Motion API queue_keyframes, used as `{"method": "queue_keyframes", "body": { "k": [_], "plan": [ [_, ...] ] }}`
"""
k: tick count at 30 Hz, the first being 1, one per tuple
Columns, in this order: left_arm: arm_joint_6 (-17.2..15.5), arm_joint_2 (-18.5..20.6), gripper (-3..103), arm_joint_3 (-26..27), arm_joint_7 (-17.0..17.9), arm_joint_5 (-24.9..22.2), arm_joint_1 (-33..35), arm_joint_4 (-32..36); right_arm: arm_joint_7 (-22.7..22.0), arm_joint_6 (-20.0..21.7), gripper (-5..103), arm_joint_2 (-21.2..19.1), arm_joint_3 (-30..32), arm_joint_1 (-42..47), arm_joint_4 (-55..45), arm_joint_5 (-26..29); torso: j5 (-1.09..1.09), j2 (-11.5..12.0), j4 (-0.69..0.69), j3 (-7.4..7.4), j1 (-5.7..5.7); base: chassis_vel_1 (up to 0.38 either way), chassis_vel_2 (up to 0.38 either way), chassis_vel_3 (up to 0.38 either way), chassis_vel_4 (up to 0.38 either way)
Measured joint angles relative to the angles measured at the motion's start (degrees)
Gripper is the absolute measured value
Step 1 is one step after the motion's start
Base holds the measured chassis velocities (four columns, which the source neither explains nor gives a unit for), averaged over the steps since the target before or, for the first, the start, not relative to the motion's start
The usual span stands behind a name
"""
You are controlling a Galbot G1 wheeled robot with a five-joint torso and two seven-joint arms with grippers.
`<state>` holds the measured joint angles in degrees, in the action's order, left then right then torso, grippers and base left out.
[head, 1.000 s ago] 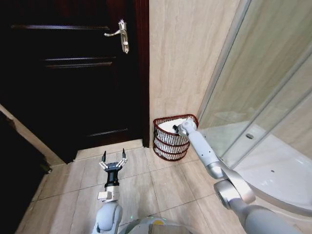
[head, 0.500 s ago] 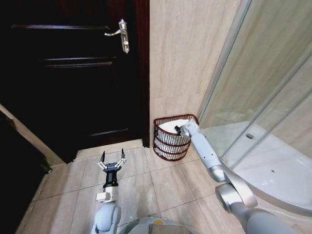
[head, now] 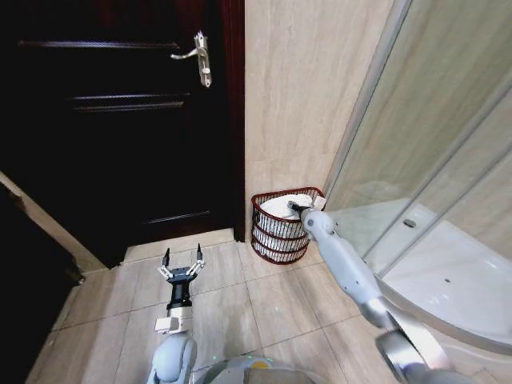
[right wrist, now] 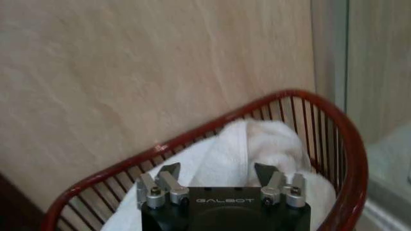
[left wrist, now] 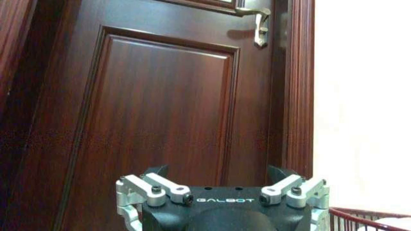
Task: Discard the used towel into the hamper.
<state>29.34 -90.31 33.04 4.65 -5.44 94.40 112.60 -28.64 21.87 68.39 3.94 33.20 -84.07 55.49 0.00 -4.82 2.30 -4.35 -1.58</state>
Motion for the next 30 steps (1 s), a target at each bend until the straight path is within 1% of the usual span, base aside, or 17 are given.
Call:
{"method": "queue_keyframes", "body": {
  "k": [2,4,6,9,10,12,13,15,16,17,20,22,25,26,28,29,30],
  "plan": [
    [0.2,0.2,100,0.2,0.0,-0.4,0.2,0.2,1.8,-1.9,92,-1.6,0.2,2.0,-3.5,-2.5,-0.01,0.0,0.0,0.0,0.0,0.0,0.0,0.0,0.0],
    [0.2,0.3,100,0.2,-0.1,-0.5,0.4,0.4,2.2,-2.5,92,-2.1,0.3,2.7,-4.8,-3.4,0.0,0.0,0.0,0.0,0.0,0.0,0.0,0.0,0.0],
    [0.2,0.5,100,0.2,-0.2,-0.8,0.7,0.7,2.8,-3.8,99,-3.2,0.7,4.4,-7.6,-5.8,0.0,0.0,0.0,0.0,0.0,0.0,0.0,0.0,0.0],
    [0.0,0.6,100,0.5,-0.3,-1.3,1.3,1.3,5.7,-6.6,100,-5.6,2.2,8.7,-12.1,-12.4,0.01,0.0,0.02,0.0,0.0,0.0,0.0,0.0,0.0],
    [0.0,0.6,100,0.5,-0.3,-1.3,1.3,1.3,5.7,-6.6,100,-5.6,2.2,8.7,-12.1,-12.4,0.01,0.0,0.02,0.0,0.0,0.0,0.0,0.0,0.0],
    [-0.7,0.7,100,0.8,-0.8,-1.4,2.1,1.9,10.3,-8.6,100,-7.4,4.6,13.9,-15.2,-19.5,-0.02,0.0,-0.02,0.0,0.0,0.0,0.0,0.0,0.0],
    [-0.7,0.7,100,0.8,-0.8,-1.4,2.1,1.9,10.3,-8.6,100,-7.4,4.6,13.9,-15.2,-19.5,-0.02,0.0,-0.02,0.0,0.0,0.0,0.0,0.0,0.0],
    [-1.3,0.8,100,1.0,-1.8,-1.6,3.1,2.4,12.8,-11.2,100,-8.5,7.2,19.8,-18.8,-26.0,0.02,0.0,-0.04,0.01,0.01,0.0,0.0,0.0,0.0],
    [-1.7,0.8,100,1.1,-2.4,-1.8,3.6,2.6,13.1,-12.1,100,-8.5,8.4,22.5,-20.7,-28.4,-0.02,0.0,0.0,0.01,0.0,0.0,0.0,0.0,0.0],
    [-1.7,0.8,100,1.1,-2.4,-1.8,3.6,2.6,13.1,-12.1,100,-8.5,8.4,22.5,-20.7,-28.4,-0.02,0.0,0.0,0.01,0.0,0.0,0.0,0.0,0.0],
    [-2.6,0.7,100,1.2,-3.4,-2.0,4.3,3.0,13.3,-14.2,100,-7.3,12.0,30.3,-26.4,-33.8,0.04,0.0,0.02,0.02,0.01,0.0,0.0,0.0,0.0],
    [-2.8,0.7,100,1.2,-3.6,-2.1,4.3,3.0,13.5,-14.8,100,-6.5,13.1,33.1,-27.9,-35.7,-0.01,0.0,0.01,0.0,0.01,0.0,0.0,0.0,0.0],
    [-3.8,0.9,100,1.5,-4.3,-2.3,4.4,3.4,16.6,-19.7,100,-3.2,18.6,42.6,-31.0,-43.4,0.02,0.0,-0.03,0.01,0.01,0.0,0.0,0.0,0.0],
    [-3.8,0.9,100,1.5,-4.3,-2.3,4.4,3.4,16.6,-19.7,100,-3.2,18.6,42.6,-31.0,-43.4,0.02,0.0,-0.03,0.01,0.01,0.0,0.0,0.0,0.0],
    [-4.5,1.5,100,1.6,-5.0,-2.7,4.7,4.1,18.6,-24.5,100,-0.3,22.3,47.3,-31.5,-49.2,-0.03,0.0,-0.02,0.01,0.01,0.0,0.0,0.0,0.0],
    [-4.8,1.9,100,1.7,-5.4,-2.9,4.8,4.4,19.7,-26.8,100,1.5,24.4,49.4,-32.0,-51.5,0.03,0.0,0.0,0.01,0.01,0.0,0.0,0.0,0.0],
    [-4.8,1.9,100,1.7,-5.4,-2.9,4.8,4.4,19.7,-26.8,100,1.5,24.4,49.4,-32.0,-51.5,0.03,0.0,0.0,0.01,0.01,0.0,0.0,0.0,0.0]
  ]
}}
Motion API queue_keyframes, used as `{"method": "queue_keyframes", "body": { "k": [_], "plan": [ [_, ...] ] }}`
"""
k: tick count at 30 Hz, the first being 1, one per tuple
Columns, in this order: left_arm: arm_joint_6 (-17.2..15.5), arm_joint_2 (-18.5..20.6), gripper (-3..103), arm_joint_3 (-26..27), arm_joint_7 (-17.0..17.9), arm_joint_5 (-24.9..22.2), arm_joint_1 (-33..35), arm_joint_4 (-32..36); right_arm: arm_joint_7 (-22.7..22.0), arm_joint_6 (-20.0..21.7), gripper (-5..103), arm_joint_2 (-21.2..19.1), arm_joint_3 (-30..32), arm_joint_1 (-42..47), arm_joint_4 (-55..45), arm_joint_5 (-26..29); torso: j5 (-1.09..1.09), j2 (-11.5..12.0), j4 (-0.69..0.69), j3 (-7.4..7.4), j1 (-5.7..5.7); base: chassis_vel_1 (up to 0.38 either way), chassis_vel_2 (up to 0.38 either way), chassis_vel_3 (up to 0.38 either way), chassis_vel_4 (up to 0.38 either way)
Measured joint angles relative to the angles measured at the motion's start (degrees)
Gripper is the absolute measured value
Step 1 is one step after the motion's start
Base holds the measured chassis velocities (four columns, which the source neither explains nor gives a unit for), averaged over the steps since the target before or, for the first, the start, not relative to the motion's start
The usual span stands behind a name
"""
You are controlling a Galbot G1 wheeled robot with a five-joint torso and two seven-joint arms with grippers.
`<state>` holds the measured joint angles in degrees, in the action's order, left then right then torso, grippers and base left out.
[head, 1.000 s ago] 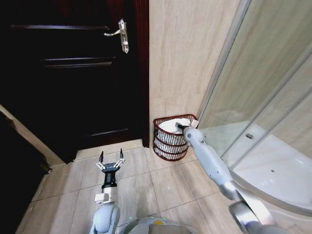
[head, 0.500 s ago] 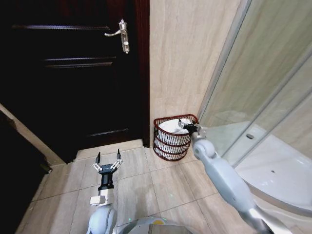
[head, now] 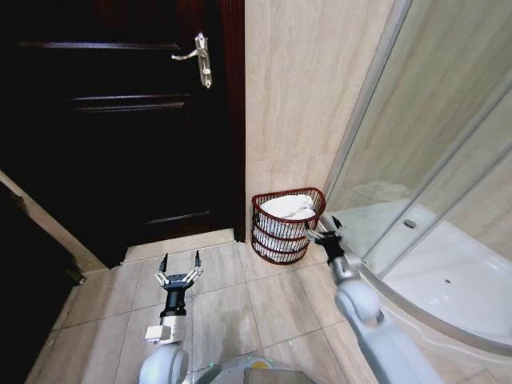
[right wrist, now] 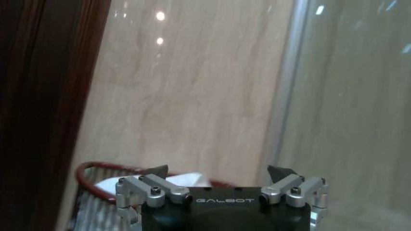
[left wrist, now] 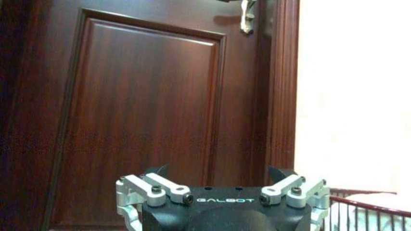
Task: Discard the used towel into the hamper.
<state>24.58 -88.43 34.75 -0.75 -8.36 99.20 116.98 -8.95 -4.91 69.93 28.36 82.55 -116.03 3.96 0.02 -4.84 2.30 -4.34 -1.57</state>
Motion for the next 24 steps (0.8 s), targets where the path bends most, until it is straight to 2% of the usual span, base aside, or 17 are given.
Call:
{"method": "queue_keyframes", "body": {
  "k": [3,4,8,14,24],
  "plan": [
    [-0.3,1.5,100,0.2,-1.3,-0.9,0.3,0.5,3.6,-2.8,100,5.4,4.4,5.5,-2.7,-1.6,-0.03,0.0,0.0,0.0,0.0,0.0,0.0,0.0,0.0],
    [-0.3,1.5,100,0.2,-1.3,-0.9,0.3,0.5,3.6,-2.8,100,5.4,4.4,5.5,-2.7,-1.6,-0.03,0.0,0.0,0.0,0.0,0.0,0.0,0.0,0.0],
    [-0.4,4.1,100,0.3,-3.1,-2.8,0.7,0.6,6.9,-5.9,100,11.1,6.5,13.8,-7.7,-2.2,0.0,0.0,0.0,0.0,0.0,0.0,0.0,0.0,0.0],
    [-0.4,5.9,100,0.6,-4.4,-5.2,1.3,1.1,7.3,-7.1,100,13.2,6.8,18.4,-12.7,-3.1,0.0,0.0,0.0,0.0,0.0,0.0,0.0,0.0,0.0],
    [0.6,4.5,100,0.8,-3.6,-4.5,2.3,1.2,6.3,-6.9,100,12.5,5.0,20.4,-15.1,-3.9,-0.02,0.0,0.0,-0.01,-0.01,0.0,0.0,0.0,0.0]
  ]
}}
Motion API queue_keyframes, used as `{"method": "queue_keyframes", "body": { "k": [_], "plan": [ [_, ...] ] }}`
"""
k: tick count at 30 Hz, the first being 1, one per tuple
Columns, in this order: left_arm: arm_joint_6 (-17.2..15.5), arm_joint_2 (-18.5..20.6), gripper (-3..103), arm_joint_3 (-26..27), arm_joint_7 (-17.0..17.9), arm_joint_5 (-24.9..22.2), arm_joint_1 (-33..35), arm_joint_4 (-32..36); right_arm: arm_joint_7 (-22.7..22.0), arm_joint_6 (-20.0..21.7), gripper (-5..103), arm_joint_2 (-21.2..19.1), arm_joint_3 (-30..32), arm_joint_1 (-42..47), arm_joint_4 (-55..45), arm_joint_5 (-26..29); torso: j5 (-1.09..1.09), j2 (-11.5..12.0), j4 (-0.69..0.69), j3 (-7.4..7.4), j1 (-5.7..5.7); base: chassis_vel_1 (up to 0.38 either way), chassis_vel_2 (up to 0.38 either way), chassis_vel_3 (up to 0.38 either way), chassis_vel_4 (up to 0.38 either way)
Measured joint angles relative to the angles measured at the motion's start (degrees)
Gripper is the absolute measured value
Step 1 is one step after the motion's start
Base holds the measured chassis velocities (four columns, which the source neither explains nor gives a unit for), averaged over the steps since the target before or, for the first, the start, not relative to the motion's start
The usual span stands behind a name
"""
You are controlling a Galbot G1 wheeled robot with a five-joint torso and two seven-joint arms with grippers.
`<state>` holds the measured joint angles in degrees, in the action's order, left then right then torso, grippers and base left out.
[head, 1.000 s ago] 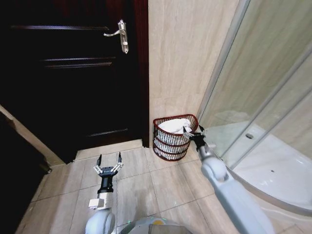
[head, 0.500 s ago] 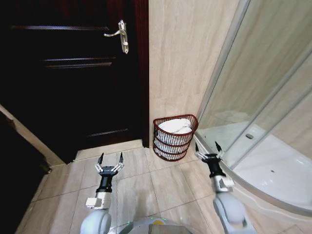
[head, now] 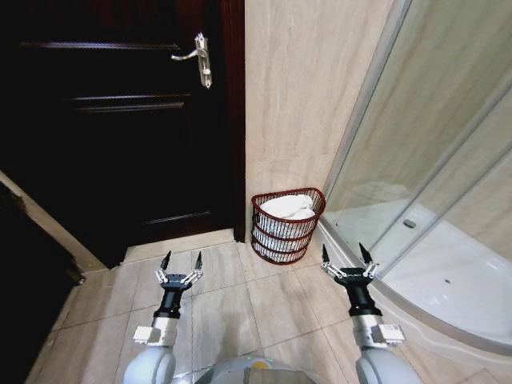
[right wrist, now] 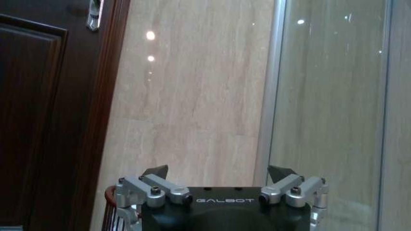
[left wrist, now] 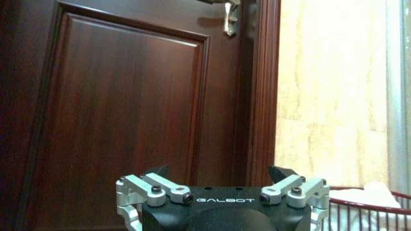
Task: Discard the used towel into the hamper.
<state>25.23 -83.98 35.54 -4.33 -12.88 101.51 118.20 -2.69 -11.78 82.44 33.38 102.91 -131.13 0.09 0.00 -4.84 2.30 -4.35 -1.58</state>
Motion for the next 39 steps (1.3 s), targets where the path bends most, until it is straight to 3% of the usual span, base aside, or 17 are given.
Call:
{"method": "queue_keyframes", "body": {
  "k": [10,39],
  "plan": [
    [0.0,-1.0,100,0.7,3.5,0.9,2.0,1.1,-0.2,-0.5,100,-1.8,1.8,0.3,1.3,4.5,-0.01,0.0,-0.01,0.0,0.0,0.0,0.0,0.0,0.0],
    [1.2,-2.7,100,0.1,4.1,2.7,1.8,-0.2,-0.3,-0.6,100,-3.9,4.4,-0.7,3.3,11.0,0.0,0.0,0.02,0.0,0.0,0.058,0.057,0.054,0.059]
  ]
}}
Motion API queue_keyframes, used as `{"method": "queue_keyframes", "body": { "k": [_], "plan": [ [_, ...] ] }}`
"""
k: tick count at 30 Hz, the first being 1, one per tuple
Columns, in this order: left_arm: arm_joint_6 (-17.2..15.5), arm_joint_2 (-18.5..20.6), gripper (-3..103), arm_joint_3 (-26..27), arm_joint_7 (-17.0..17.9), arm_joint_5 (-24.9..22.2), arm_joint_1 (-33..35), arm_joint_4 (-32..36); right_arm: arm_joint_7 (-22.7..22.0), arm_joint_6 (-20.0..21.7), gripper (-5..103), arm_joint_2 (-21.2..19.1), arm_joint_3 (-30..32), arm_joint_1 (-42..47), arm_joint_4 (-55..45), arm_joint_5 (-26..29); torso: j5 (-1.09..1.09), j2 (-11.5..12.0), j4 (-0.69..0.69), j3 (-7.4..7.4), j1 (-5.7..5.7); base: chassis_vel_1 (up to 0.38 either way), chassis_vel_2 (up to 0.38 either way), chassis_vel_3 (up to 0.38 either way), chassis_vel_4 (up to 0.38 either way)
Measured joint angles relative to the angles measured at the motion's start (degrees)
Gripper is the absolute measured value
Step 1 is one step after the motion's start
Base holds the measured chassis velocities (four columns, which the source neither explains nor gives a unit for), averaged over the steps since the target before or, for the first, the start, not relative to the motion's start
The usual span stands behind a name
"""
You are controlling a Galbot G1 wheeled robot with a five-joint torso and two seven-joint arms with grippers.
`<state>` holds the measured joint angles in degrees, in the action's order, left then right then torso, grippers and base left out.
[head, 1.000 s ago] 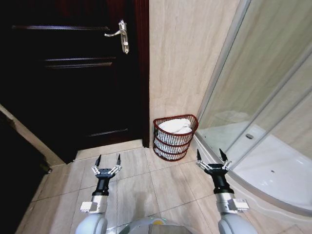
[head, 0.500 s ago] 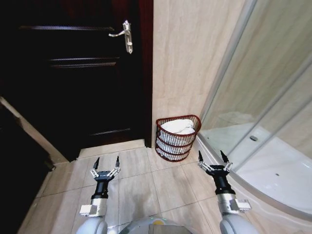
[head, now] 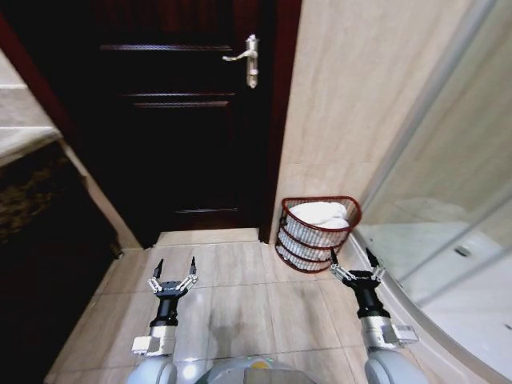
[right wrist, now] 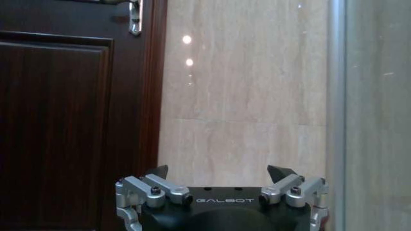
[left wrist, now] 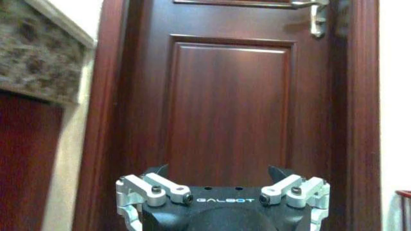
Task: Discard the used towel into the hamper.
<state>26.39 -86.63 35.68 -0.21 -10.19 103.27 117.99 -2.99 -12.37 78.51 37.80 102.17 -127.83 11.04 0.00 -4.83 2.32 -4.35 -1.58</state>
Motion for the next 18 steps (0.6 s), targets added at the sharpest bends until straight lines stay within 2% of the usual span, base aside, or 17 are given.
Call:
{"method": "queue_keyframes", "body": {
  "k": [5,18],
  "plan": [
    [0.8,-0.2,100,-0.2,0.8,0.7,-0.4,-0.3,0.1,0.1,100,-0.5,1.0,0.5,0.3,1.1,0.0,0.0,-0.05,0.0,0.0,0.006,0.014,0.008,0.009],
    [1.2,-0.5,100,-0.1,1.0,1.2,0.3,0.3,0.8,-0.3,100,-1.1,1.3,1.2,0.4,2.0,0.0,0.0,-0.03,0.0,0.0,0.0,0.0,0.0,0.0]
  ]
}}
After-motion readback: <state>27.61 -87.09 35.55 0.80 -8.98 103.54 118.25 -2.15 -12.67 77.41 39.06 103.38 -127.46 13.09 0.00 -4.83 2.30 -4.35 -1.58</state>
